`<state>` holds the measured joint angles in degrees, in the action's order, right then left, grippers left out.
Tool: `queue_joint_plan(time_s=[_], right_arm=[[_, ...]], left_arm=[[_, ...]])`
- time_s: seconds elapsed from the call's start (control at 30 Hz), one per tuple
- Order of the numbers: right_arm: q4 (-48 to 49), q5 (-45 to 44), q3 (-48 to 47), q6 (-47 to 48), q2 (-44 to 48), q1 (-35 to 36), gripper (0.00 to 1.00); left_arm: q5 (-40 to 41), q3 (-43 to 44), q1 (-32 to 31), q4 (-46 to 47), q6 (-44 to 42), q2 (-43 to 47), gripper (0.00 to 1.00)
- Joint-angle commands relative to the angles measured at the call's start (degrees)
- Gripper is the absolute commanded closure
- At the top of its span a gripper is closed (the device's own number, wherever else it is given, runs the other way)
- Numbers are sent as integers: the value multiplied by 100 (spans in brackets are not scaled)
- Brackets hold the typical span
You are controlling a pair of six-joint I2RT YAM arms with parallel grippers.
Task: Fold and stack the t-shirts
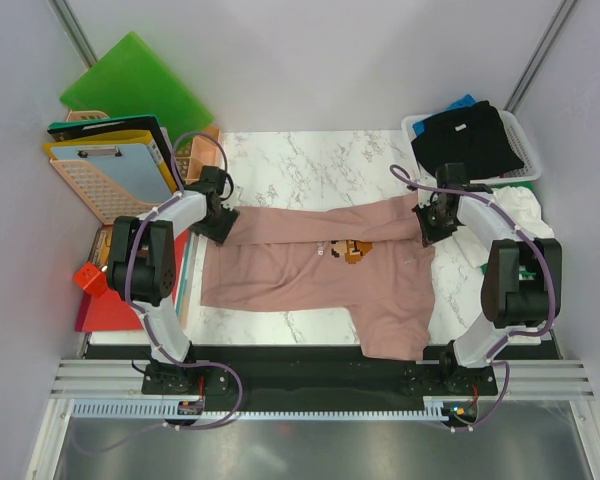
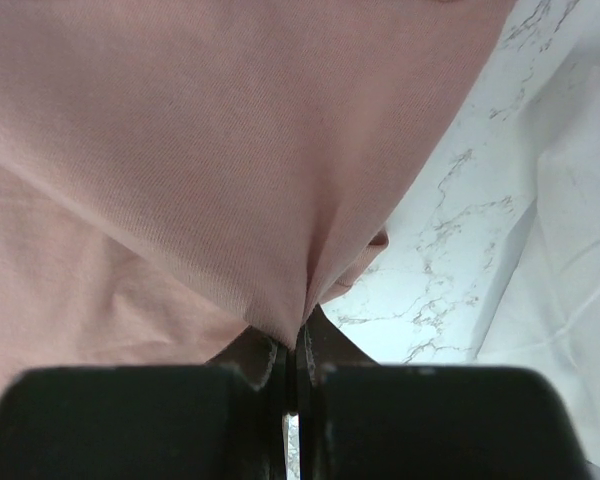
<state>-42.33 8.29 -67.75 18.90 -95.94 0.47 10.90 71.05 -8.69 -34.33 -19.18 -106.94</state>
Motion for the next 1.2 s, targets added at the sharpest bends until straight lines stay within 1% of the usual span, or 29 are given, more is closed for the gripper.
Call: queue_joint_plan(time_s=[0.0,0.17,0.33,0.37,0.4,0.57,0.67,0.77,0.97,1.17], right_arm=[[67,120,42,70,207,-21,100],[84,111,51,79,207,-29,100],[110,129,25,44,164,-21,100],[128,129,25,35,155,-21,100],[137,111,25,27,120,-21,100],[216,137,69,-44,84,-21,100],[216,120,25,-79,93,-21,100],[181,102,-2,-79,154,-29,100],[154,58,42,-53,199,-21,100],[128,49,77,-26,251,-21,100]], left_arm=[[10,102,25,-109,-51,348,32],[-833,392,-27,-460,230,796,33],[-1335,524,-309,-575,160,1069,33],[-1597,524,-335,-566,160,1052,33],[-1678,533,-387,-549,186,1017,34],[-2424,542,-572,-479,90,262,35],[-2408,568,-669,-321,37,-238,36],[-2338,787,-678,-277,2,-625,37],[-2294,1034,-678,-215,-24,-855,37],[-2267,859,-678,-145,-33,-855,37]])
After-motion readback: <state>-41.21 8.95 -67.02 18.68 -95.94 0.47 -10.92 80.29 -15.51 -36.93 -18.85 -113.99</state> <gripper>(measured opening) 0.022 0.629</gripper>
